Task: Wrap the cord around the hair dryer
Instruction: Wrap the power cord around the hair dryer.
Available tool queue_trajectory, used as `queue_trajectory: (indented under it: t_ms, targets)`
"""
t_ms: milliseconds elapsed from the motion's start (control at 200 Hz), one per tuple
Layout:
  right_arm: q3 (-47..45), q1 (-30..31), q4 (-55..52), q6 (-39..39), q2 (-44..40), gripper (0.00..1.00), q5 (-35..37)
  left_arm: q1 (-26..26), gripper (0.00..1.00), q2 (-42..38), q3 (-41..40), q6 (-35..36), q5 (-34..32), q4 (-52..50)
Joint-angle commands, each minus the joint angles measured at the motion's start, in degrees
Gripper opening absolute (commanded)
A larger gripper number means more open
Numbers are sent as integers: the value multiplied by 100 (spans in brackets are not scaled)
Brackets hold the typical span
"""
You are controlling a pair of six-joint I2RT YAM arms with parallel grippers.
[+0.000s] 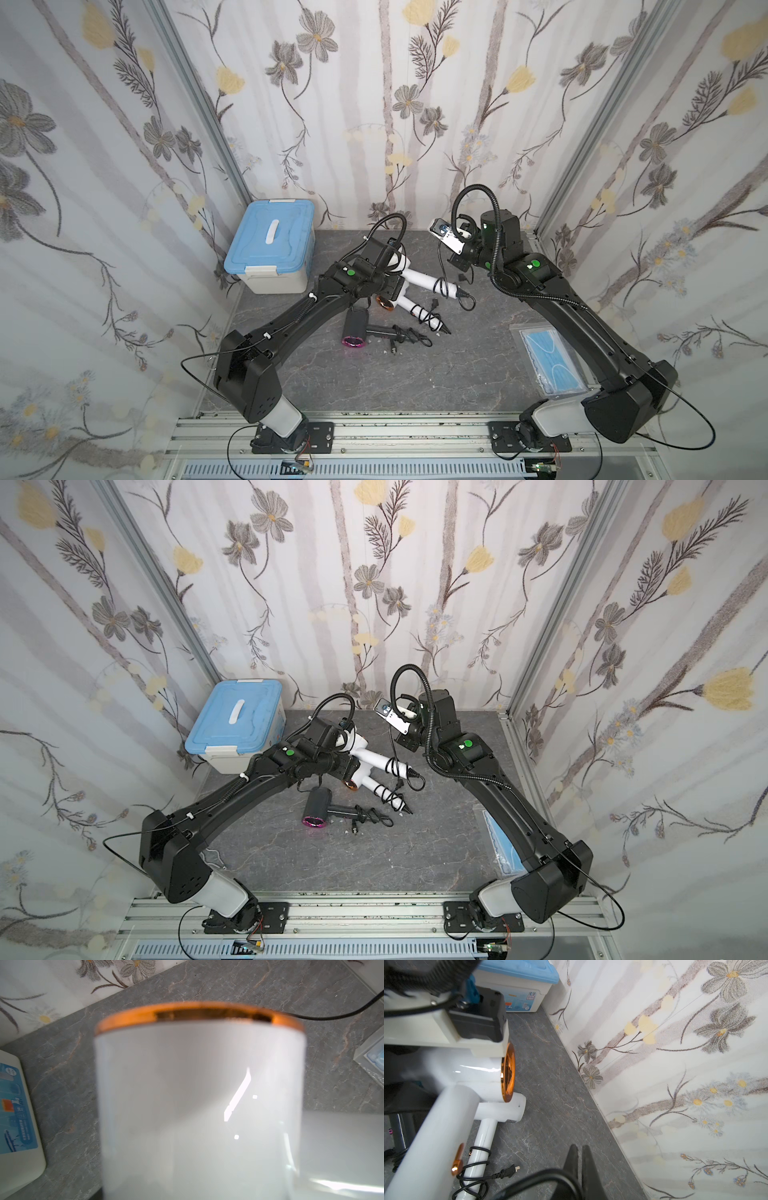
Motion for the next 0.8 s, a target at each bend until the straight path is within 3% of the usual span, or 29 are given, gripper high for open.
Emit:
queue_trajectory:
  t_ms: [0,85,245,535,794]
  targets:
    - [177,102,377,-4,-10,0,-183,-4,0,302,289,-158,-140,-554]
    - [186,401,303,-257,-74,0,458,76,0,729,750,-480,-593,-1067]
    - [124,608,51,-412,-114,0,999,390,0,993,1004,-1255,36,-993]
    - [-136,1058,-22,-386,-267,0,1395,588,0,1568,1735,-1901,453,-1243]
    - [-243,1466,-97,-366,-357,0,1677,676,0,2053,2394,-2083,228,-1734]
